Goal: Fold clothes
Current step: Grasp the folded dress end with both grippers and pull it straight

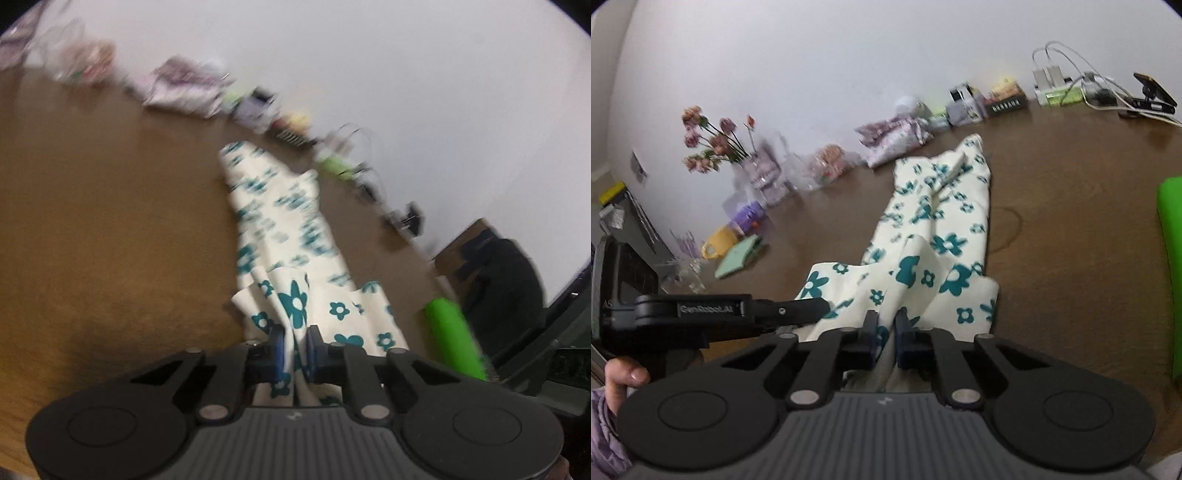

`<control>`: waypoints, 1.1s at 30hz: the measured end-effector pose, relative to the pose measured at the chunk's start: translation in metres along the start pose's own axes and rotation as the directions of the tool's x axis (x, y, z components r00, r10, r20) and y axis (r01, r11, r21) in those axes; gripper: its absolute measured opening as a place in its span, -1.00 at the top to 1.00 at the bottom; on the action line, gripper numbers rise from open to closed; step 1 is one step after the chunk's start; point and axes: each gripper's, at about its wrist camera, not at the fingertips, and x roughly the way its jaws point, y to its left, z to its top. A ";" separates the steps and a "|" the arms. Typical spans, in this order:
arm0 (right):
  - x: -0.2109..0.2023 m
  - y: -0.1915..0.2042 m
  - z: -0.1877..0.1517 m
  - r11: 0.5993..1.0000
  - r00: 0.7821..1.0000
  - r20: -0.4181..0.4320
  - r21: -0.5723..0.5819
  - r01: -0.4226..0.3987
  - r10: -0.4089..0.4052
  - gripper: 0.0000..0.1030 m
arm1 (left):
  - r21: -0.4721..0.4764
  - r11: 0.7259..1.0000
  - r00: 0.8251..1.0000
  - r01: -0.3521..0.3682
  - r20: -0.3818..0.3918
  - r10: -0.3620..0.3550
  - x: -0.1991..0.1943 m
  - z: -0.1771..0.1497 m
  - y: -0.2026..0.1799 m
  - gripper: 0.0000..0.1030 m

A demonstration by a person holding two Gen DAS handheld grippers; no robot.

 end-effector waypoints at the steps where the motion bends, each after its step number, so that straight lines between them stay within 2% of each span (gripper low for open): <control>1: -0.005 0.000 0.001 0.999 0.999 0.016 0.011 -0.037 0.037 0.85 | -0.005 0.999 0.999 0.048 0.010 -0.048 -0.003 0.002 -0.002 0.81; 3: -0.015 -0.002 0.004 0.993 0.993 0.051 0.038 -0.109 0.107 0.85 | -0.033 0.991 0.991 0.133 0.017 -0.132 -0.003 0.005 0.000 0.81; 4: -0.018 -0.003 0.006 0.989 0.989 0.069 0.053 -0.135 0.131 0.85 | -0.053 0.987 0.988 0.154 0.015 -0.153 0.001 0.007 0.003 0.81; 5: -0.018 -0.007 0.006 0.987 0.988 0.081 0.078 -0.141 0.135 0.85 | -0.076 0.988 0.990 0.138 0.006 -0.138 0.009 0.009 0.009 0.81; 9: 0.001 -0.036 0.005 0.973 0.998 0.022 0.222 -0.067 0.064 0.85 | -0.163 0.984 0.991 0.074 -0.100 -0.091 0.050 0.007 0.036 0.75; 11: 0.012 -0.042 0.001 0.975 1.000 -0.010 0.222 -0.005 0.008 0.83 | -0.130 0.989 0.993 0.073 -0.085 -0.085 0.053 0.003 0.036 0.74; 15: 0.013 -0.033 -0.003 0.988 0.998 0.006 0.142 0.058 -0.059 0.78 | -0.076 0.995 0.995 0.069 -0.061 -0.074 0.054 -0.001 0.032 0.73; 19: 0.003 -0.007 0.001 0.991 0.989 0.064 -0.014 0.134 -0.133 0.70 | -0.007 0.999 0.997 0.047 -0.057 -0.047 0.053 -0.003 0.025 0.69; 21: 0.006 -0.001 0.001 0.984 0.987 0.047 -0.085 0.159 -0.156 0.71 | 0.028 0.999 0.998 0.036 -0.054 -0.034 0.053 -0.004 0.022 0.69; 24: 0.012 -0.003 -0.002 0.978 0.983 0.015 -0.101 0.185 -0.184 0.70 | 0.080 0.997 0.999 0.018 -0.049 -0.014 0.052 -0.006 0.016 0.69; 26: 0.010 -0.002 -0.003 0.972 0.980 0.015 -0.121 0.201 -0.201 0.56 | 0.114 0.993 0.999 0.007 -0.045 -0.001 0.051 -0.007 0.012 0.69; 27: 0.005 0.002 -0.001 0.964 0.976 0.038 -0.150 0.219 -0.216 0.39 | 0.126 0.992 0.999 0.003 -0.045 0.003 0.051 -0.007 0.011 0.69; 28: -0.001 0.007 0.001 0.955 0.974 0.062 -0.190 0.227 -0.219 0.35 | 0.128 0.992 0.999 0.004 -0.050 0.002 0.051 -0.006 0.011 0.69; 30: -0.017 0.018 0.002 0.936 0.981 0.100 -0.297 0.191 -0.168 0.33 | 0.131 0.991 0.998 0.007 -0.060 0.001 0.052 -0.005 0.012 0.69; 31: -0.024 0.024 0.002 0.920 0.986 0.105 -0.359 0.158 -0.128 0.26 | 0.132 0.991 0.998 0.008 -0.065 0.000 0.052 -0.004 0.012 0.69; 33: -0.034 0.036 -0.002 0.872 0.995 0.083 -0.480 0.094 -0.061 0.15 | 0.135 0.991 0.997 0.011 -0.075 -0.001 0.052 -0.002 0.012 0.69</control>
